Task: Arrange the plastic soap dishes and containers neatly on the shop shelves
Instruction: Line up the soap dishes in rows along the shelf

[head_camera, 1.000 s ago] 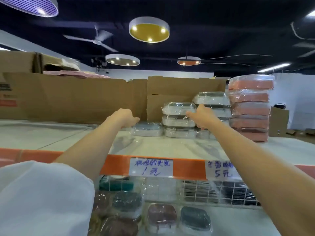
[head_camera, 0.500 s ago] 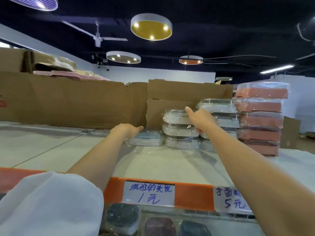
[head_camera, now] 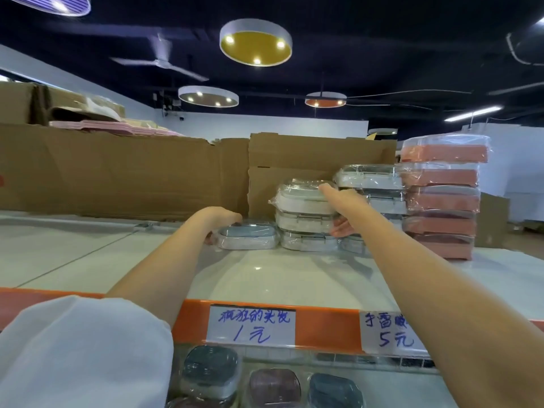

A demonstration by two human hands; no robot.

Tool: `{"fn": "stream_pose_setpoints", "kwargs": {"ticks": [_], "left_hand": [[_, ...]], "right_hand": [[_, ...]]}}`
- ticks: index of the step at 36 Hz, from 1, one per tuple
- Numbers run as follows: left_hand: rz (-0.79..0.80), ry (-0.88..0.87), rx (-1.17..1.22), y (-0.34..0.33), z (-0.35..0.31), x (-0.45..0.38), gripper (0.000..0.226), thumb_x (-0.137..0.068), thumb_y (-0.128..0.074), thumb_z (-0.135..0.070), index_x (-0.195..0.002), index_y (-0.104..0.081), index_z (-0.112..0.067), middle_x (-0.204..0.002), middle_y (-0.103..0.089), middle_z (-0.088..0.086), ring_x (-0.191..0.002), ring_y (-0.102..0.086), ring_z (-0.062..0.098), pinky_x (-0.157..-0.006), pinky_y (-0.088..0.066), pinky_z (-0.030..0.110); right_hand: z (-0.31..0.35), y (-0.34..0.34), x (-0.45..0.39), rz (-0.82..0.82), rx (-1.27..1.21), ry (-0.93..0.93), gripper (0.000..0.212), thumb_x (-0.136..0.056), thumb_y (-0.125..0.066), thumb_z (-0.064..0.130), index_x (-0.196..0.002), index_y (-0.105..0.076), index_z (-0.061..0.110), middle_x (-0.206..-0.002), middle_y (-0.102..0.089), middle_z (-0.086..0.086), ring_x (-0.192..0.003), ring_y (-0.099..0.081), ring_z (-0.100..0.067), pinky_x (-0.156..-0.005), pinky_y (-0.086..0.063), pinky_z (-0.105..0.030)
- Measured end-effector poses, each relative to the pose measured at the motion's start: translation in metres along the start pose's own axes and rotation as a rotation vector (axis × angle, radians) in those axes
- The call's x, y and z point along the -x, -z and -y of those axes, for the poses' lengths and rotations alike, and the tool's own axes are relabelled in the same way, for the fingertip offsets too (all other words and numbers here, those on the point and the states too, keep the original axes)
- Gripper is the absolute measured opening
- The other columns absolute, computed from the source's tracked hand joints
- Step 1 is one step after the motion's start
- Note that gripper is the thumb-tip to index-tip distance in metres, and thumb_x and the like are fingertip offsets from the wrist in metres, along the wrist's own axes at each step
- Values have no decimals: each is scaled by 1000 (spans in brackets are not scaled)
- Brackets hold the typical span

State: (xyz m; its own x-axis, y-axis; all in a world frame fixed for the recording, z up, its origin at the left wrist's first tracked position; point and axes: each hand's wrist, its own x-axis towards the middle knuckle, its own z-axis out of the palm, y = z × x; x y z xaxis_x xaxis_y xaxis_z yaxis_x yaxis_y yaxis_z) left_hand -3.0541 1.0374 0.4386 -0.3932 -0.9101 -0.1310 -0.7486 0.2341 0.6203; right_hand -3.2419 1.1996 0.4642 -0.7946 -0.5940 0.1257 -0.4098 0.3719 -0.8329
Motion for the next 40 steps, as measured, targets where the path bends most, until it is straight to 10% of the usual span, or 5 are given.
{"fn": "stream_pose_setpoints", "kwargs": {"ticks": [10, 19, 25, 32, 40], "left_hand": [[-11, 8, 123, -1, -8, 25, 52, -89, -63, -40, -127, -41, -12, -128, -46, 15, -104, -53, 31, -98, -47, 41], [19, 83, 68, -25, -6, 4, 85, -74, -56, -69, -137, -46, -13, -137, -49, 11, -127, -49, 27, -108, -39, 39], [-149, -29, 71, -25, -16, 38, 61, -95, -52, -43, -140, -42, -2, -143, -43, 15, -130, -43, 32, -105, -36, 39], [-310, 1, 316, -30, -11, 38, 122, -75, -75, -50, -148, 7, 5, -154, -14, 19, -138, -26, 34, -107, -37, 43], [-312, -156, 510, -25, 8, 63, 102, -65, -86, -39, -144, -32, -2, -136, -49, 14, -120, -55, 28, -97, -50, 42]], "right_hand": [[6, 3, 12, 179, -338, -128, 28, -83, -59, 37, -90, -47, 13, -83, -49, -6, -56, -44, -11, -34, -31, -16], [-10, 8, 25, 291, -584, -107, 21, -85, -60, 25, -99, -48, 14, -110, -54, -14, -95, -66, -32, -57, -60, -35], [-13, 10, 30, 286, -633, -73, 19, -85, -62, 26, -92, -49, 14, -101, -55, -13, -92, -63, -30, -73, -59, -37], [-19, 3, 40, 261, -670, 15, 13, -87, -61, 22, -88, -50, 15, -97, -50, -9, -81, -54, -19, -69, -53, -27], [-21, 0, 64, 195, -652, 108, 12, -83, -60, 10, -93, -53, 9, -126, -49, -14, -107, -58, -25, -75, -58, -30]]}}
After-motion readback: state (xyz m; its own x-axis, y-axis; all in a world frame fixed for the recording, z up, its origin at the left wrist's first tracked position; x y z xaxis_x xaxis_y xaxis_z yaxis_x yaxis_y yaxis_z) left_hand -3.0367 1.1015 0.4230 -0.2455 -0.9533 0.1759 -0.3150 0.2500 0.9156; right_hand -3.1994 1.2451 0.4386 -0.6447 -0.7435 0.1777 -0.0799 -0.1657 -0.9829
